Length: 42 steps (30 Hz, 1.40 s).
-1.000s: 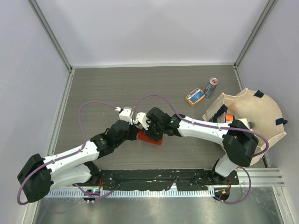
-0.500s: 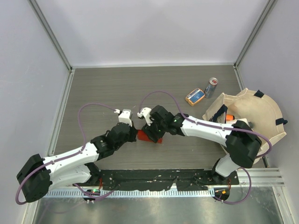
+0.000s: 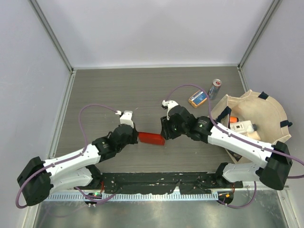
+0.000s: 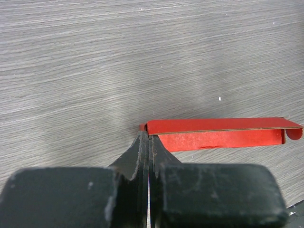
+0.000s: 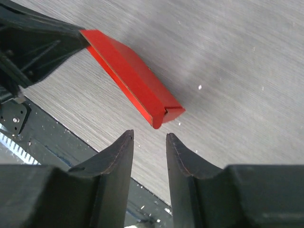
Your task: Fold the paper box
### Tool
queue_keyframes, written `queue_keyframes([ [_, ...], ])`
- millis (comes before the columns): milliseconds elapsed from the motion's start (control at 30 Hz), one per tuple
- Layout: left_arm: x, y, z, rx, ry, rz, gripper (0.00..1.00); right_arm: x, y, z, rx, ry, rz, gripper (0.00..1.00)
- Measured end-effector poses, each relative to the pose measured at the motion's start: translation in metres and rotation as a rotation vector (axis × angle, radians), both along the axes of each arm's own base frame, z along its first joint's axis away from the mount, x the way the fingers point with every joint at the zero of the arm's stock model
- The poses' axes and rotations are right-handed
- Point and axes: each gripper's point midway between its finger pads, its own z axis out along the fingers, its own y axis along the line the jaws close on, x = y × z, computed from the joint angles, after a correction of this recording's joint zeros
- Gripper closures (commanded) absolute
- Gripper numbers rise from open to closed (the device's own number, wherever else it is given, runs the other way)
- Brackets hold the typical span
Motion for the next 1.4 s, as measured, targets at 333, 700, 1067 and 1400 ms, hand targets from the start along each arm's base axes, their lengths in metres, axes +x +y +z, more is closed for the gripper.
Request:
queue_keyframes([
  [333,0.002,-0.003,0.001,0.012,0.013,0.001,1.0,-0.004,-0.006,-0.029,-0.078,0.106,-0.099,0.64],
  [700,0.001,-0.002,0.001,0.019,0.02,0.001,1.0,-0.002,-0.005,-0.04,-0.113,0.11,-0.104,0.69],
  [1067,-0.001,-0.003,0.001,0.003,0.033,0.002,1.0,0.004,0.001,-0.044,-0.112,0.105,-0.104,0.82],
  [1400,-0.002,-0.003,0.001,0.004,0.036,0.002,1.0,0.006,0.005,-0.038,-0.099,0.097,-0.104,0.96],
])
